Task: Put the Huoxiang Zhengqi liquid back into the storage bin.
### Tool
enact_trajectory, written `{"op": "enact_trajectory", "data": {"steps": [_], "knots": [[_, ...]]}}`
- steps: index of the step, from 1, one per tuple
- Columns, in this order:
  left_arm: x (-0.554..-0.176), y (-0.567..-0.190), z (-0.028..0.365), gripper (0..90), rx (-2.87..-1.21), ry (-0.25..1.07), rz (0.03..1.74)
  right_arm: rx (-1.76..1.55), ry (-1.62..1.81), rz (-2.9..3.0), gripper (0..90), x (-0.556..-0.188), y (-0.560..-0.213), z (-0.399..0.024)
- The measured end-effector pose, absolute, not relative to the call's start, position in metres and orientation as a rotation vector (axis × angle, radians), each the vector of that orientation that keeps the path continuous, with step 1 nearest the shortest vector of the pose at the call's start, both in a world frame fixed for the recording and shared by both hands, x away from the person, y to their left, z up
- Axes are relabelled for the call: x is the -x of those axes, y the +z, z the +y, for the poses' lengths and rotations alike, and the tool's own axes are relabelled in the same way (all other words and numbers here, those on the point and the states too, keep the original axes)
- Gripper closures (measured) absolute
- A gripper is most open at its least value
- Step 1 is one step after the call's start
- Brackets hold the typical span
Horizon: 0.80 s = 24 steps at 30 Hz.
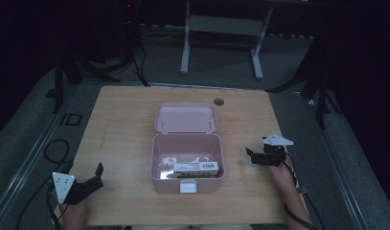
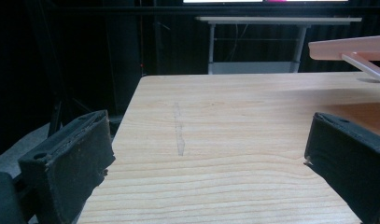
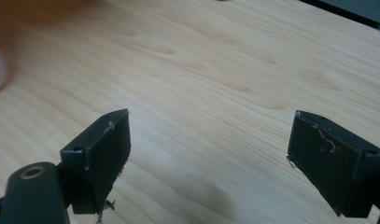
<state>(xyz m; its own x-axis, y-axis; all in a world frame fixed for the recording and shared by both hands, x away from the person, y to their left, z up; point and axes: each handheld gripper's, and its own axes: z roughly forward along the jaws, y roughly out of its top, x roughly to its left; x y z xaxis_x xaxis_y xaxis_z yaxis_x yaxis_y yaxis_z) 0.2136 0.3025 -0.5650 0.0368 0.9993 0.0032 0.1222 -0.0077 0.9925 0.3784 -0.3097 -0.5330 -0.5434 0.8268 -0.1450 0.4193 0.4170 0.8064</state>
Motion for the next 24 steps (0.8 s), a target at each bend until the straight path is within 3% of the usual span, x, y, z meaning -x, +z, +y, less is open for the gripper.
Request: {"op": "enact_trajectory", "data": {"steps": [24], "knots": [[-0.213,-0.565,0.303,1.1,-1.316,1.126,1.270,-1.285,1.133,1.976,13.0,-0.368,-0.551,-0.352]]}}
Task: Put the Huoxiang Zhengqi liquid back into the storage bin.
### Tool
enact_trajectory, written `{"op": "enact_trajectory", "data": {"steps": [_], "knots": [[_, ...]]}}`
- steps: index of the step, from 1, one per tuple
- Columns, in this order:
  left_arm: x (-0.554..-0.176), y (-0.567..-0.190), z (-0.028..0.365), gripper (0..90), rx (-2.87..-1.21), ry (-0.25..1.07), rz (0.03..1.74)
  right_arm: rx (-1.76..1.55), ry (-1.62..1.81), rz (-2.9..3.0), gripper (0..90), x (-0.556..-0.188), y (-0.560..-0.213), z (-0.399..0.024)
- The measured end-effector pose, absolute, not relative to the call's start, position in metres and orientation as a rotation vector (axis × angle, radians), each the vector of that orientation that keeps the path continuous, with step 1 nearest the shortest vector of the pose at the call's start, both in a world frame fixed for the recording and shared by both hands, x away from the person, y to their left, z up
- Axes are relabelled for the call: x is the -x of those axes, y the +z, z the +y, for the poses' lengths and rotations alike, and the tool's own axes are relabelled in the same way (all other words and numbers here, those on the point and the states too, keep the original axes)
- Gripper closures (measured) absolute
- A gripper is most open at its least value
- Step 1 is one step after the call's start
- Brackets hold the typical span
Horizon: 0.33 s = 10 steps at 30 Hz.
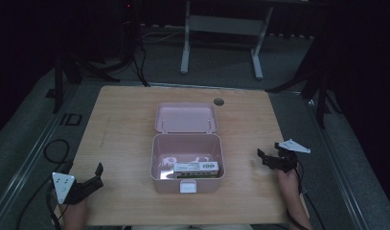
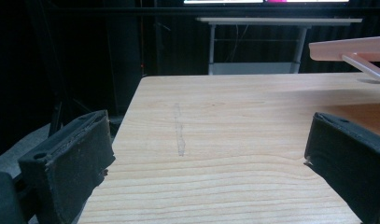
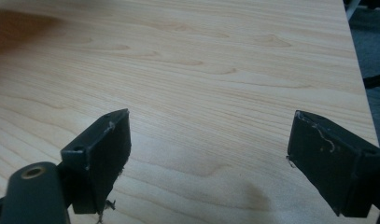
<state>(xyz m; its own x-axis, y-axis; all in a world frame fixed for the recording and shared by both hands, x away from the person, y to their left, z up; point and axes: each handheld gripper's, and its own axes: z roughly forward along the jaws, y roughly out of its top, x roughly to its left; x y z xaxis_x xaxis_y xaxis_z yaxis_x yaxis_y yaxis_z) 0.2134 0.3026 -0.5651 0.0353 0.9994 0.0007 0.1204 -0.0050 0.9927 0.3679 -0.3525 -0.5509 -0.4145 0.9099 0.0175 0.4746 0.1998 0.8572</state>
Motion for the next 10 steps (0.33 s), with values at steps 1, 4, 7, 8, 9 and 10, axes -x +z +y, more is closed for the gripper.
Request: {"op": "enact_trajectory", "data": {"steps": [1,4,7,8,9,10], "knots": [[-0.2134,-0.5651,0.3026,1.1,-1.316,1.126,1.270,-1.285,1.133,1.976,13.0,-0.3679,-0.5509,-0.3525],[-0.2134,-0.5651,0.3024,1.1,-1.316,1.125,1.269,-1.301,1.175,1.964,13.0,-0.3677,-0.5508,-0.3569],[-0.2133,-0.5651,0.3024,1.1,-1.316,1.125,1.269,-1.310,1.187,1.966,13.0,-0.3681,-0.5515,-0.3585],[-0.2134,-0.5651,0.3024,1.1,-1.316,1.125,1.269,-1.318,1.191,1.975,13.0,-0.3688,-0.5524,-0.3591],[-0.2134,-0.5651,0.3024,1.1,-1.316,1.125,1.269,-1.318,1.191,1.975,13.0,-0.3688,-0.5524,-0.3591],[-0.2134,-0.5651,0.3024,1.1,-1.316,1.125,1.269,-1.320,1.189,1.981,13.0,-0.3690,-0.5526,-0.3590]]}}
